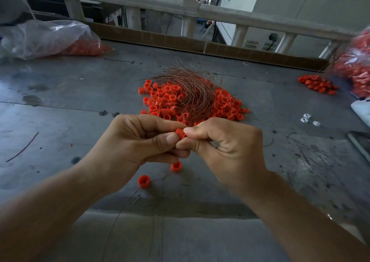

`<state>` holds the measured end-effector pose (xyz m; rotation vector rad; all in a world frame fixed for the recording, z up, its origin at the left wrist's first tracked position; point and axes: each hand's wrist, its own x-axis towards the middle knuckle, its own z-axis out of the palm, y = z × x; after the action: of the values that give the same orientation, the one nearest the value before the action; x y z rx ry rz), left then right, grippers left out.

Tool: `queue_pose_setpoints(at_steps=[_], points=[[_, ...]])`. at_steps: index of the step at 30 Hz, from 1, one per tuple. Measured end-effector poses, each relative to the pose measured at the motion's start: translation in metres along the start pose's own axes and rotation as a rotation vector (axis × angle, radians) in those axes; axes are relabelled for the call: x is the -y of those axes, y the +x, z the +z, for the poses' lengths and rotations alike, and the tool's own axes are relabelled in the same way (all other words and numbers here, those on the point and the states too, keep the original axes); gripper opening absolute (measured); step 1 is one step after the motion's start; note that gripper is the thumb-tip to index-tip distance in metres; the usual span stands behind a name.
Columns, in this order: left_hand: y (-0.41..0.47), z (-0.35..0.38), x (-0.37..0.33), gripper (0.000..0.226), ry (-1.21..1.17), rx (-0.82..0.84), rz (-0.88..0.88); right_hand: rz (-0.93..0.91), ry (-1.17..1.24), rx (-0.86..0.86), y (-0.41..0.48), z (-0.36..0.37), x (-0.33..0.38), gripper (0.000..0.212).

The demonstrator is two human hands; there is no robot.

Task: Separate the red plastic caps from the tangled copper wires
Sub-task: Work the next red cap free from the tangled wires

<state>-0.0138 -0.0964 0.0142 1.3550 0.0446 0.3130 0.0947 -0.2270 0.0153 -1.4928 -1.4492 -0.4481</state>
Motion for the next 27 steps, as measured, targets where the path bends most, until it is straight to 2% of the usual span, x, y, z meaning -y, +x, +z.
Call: queue_pose_setpoints(at_steps=[4,6,8,12,15,22,27], points=[[0.001,-0.004,-0.004,0.037,0.033,0.064,-0.02,0.122,0.094,0.087,0.004,-0.005,0.0,0.019],[0.002,-0.006,-0.005,0.039,0.048,0.09,-0.054,0.173,0.094,0.164,0.006,-0.007,-0.001,0.032],[0.002,-0.007,-0.004,0.041,0.055,0.114,-0.087,0.136,0.056,0.261,0.008,-0.008,-0.003,0.041],[0.003,-0.01,-0.003,0.047,0.009,0.127,-0.157,0.071,0.052,0.378,0.009,-0.009,-0.005,0.025],[0.002,-0.009,-0.005,0.047,-0.006,0.163,-0.143,0.062,0.023,0.372,0.008,-0.009,-0.003,0.019],[-0.007,0.0,-0.004,0.061,0.286,0.161,-0.021,0.045,-0.026,0.398,0.003,-0.006,0.001,0.007],[-0.011,0.002,-0.002,0.065,0.28,0.166,0.0,0.053,-0.001,0.412,0.001,-0.004,0.005,0.01]])
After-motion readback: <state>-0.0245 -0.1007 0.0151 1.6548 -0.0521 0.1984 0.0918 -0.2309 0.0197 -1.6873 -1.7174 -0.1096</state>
